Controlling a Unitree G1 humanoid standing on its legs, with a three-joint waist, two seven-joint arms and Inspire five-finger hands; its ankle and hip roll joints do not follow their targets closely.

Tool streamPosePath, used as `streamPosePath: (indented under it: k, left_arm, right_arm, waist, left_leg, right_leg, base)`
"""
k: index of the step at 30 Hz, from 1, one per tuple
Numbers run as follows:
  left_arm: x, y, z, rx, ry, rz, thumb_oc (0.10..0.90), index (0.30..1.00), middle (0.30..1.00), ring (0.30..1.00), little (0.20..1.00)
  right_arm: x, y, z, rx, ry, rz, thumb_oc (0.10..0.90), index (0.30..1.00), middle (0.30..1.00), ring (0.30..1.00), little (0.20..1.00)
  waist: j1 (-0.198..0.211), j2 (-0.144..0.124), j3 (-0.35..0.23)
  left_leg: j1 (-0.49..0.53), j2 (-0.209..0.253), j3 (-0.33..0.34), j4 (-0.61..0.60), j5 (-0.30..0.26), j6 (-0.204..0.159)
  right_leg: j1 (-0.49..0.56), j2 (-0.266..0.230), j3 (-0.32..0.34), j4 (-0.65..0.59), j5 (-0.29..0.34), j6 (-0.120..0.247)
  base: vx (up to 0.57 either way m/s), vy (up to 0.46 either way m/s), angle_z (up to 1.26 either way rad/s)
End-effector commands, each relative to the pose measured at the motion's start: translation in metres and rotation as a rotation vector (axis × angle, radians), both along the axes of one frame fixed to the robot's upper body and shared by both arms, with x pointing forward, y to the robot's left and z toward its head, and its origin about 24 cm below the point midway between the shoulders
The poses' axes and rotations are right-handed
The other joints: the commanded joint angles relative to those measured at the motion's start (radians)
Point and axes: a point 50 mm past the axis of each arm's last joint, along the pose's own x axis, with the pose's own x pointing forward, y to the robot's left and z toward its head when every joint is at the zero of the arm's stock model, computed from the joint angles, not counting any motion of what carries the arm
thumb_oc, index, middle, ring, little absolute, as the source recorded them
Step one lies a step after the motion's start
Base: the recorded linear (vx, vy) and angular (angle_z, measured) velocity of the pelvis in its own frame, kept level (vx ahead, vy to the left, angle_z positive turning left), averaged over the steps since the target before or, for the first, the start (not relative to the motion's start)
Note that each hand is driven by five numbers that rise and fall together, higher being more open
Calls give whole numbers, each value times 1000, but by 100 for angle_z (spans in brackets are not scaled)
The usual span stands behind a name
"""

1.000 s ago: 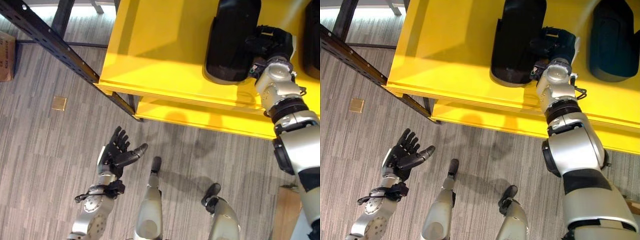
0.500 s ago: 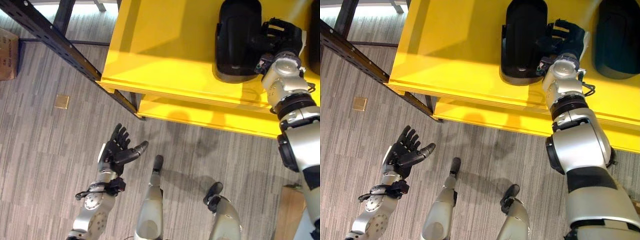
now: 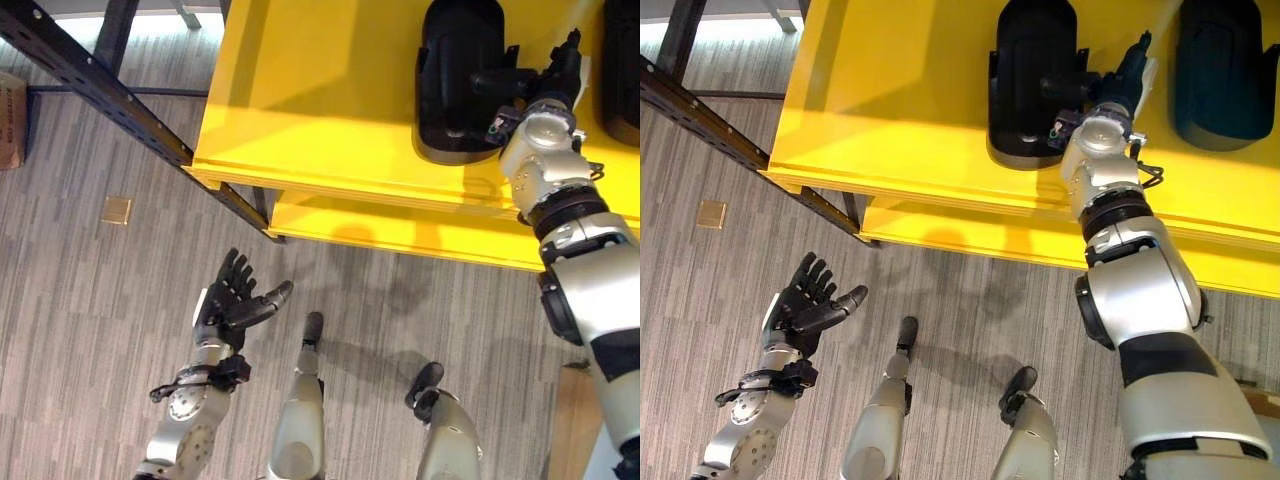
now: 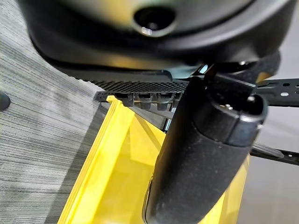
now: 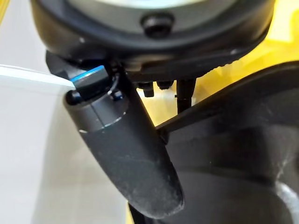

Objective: Move parts from the plastic box to the shelf.

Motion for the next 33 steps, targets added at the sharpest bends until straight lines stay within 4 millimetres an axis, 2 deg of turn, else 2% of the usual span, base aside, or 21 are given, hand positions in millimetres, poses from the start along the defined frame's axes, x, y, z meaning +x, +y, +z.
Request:
streamPosePath:
  k: [1,8,16,24,30,33]
  left_arm:
    - [2,1,31,-1,-175,-16,900,1000,1000,1000,1000]
    - [0,7,30,8,-165,-4,900,1000,1000,1000,1000]
    - [-3,12,29,14,-153,5,900,1000,1000,1000,1000]
    - [-7,17,28,29,-147,16,900,1000,1000,1000,1000]
    - [-8,20,27,35,-137,27,900,1000,1000,1000,1000]
    - [-9,20,25,33,-129,29,900,1000,1000,1000,1000]
  right_arm:
    - [-14,32,56,-102,-262,90,900,1000,1000,1000,1000]
    - [-21,52,65,-111,-337,165,900,1000,1000,1000,1000]
    - [-32,64,77,-130,-418,207,900,1000,1000,1000,1000]
    - [-56,84,95,-242,-570,253,900,1000,1000,1000,1000]
    - [-72,96,94,-249,-653,339,900,1000,1000,1000,1000]
    - [-78,96,87,-227,-676,374,900,1000,1000,1000,1000]
  waist:
    - [4,-46,-32]
    - [-8,-62,-47]
    - [-18,-73,-66]
    - [-37,-92,-97]
    - [-52,-104,-116]
    - [-58,-107,-121]
  left_leg:
    - [173,90,45,-59,-73,-20]
    - [193,92,53,-58,-80,-20]
    - [210,93,56,-61,-79,-20]
    - [235,93,67,-61,-89,-20]
    - [254,96,78,-61,-96,-21]
    - [263,98,82,-61,-99,-21]
  right_leg:
    - [31,-4,42,-83,117,38]
    - [43,1,53,-91,121,36]
    - [63,3,54,-110,137,38]
    - [94,7,61,-135,149,43]
    - [114,13,69,-160,162,46]
    - [125,14,71,-175,168,48]
  base:
    - [-9,17,-9]
    - [-8,7,-6]
    - [-2,2,-1]
    - [-1,9,-7]
    - [1,5,-4]
    - [0,6,-4]
